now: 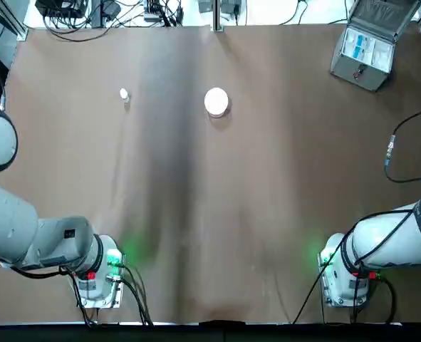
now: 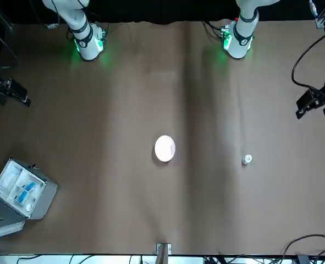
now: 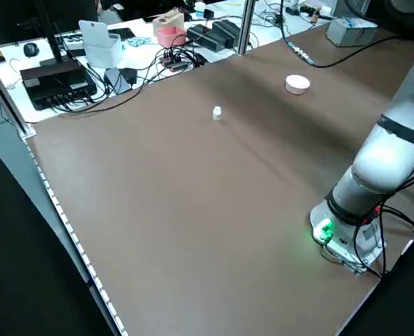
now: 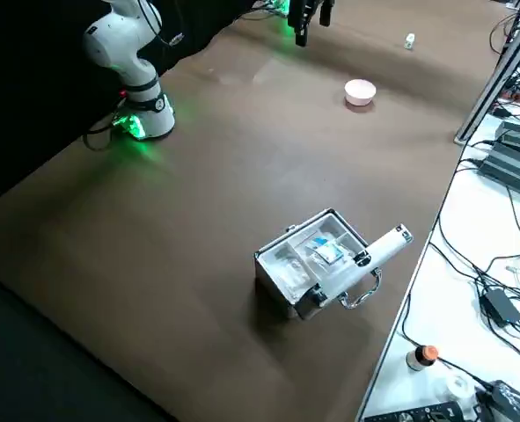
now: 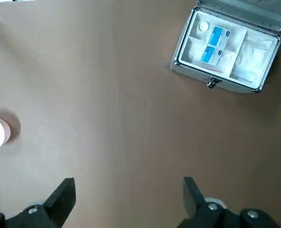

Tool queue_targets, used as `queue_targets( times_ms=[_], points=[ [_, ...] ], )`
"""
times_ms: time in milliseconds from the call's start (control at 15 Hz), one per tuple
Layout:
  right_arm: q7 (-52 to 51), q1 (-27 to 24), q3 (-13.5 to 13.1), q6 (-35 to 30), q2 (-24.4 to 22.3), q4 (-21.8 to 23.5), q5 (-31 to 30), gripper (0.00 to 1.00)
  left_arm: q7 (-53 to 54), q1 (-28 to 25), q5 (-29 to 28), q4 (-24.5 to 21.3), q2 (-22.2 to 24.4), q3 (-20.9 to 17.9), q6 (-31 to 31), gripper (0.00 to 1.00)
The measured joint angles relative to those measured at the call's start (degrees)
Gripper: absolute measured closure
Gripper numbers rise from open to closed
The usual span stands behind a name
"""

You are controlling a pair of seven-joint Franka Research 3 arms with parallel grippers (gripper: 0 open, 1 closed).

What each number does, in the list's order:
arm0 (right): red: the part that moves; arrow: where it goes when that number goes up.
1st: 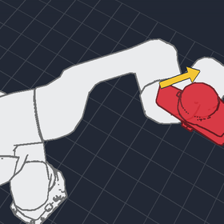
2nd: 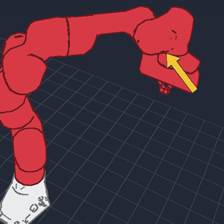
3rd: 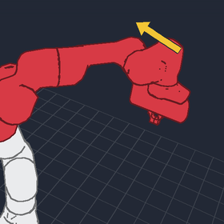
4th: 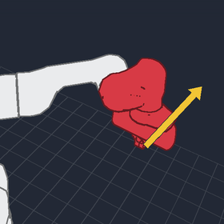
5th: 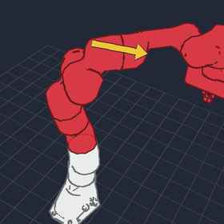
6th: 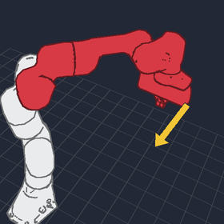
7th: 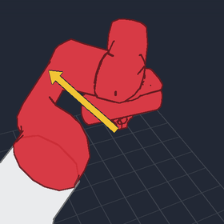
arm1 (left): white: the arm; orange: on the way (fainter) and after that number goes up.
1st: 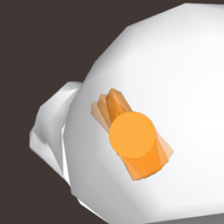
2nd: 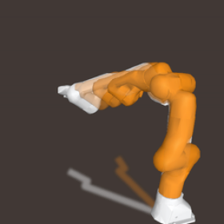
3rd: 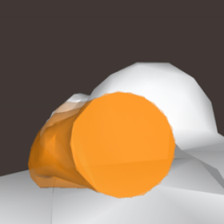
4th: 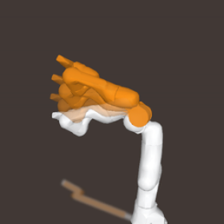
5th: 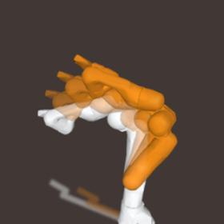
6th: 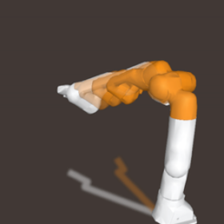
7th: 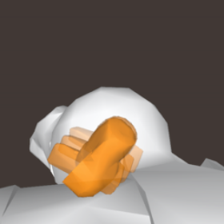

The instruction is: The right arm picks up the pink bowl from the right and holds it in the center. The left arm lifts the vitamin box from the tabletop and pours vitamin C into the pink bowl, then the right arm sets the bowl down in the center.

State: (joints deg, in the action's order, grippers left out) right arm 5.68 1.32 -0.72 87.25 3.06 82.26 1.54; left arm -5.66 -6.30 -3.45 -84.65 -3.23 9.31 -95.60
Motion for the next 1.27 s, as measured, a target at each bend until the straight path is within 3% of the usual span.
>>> queue_targets(
  times_ms=[400, 1267],
  points=[
    [0.00, 0.01, 0.16, -0.02, 0.01, 0.02, 0.00, 0.01, 1.96, 0.00, 2.48, -2.98, -0.01, -0.41, -2.31, 0.00],
    [0.00, 0.06, 0.33, -0.02, 0.03, 0.04, 0.00, 0.01, 2.55, 0.18, 2.74, -2.06, 0.03, -0.06, -3.34, 0.00]
  ],
)
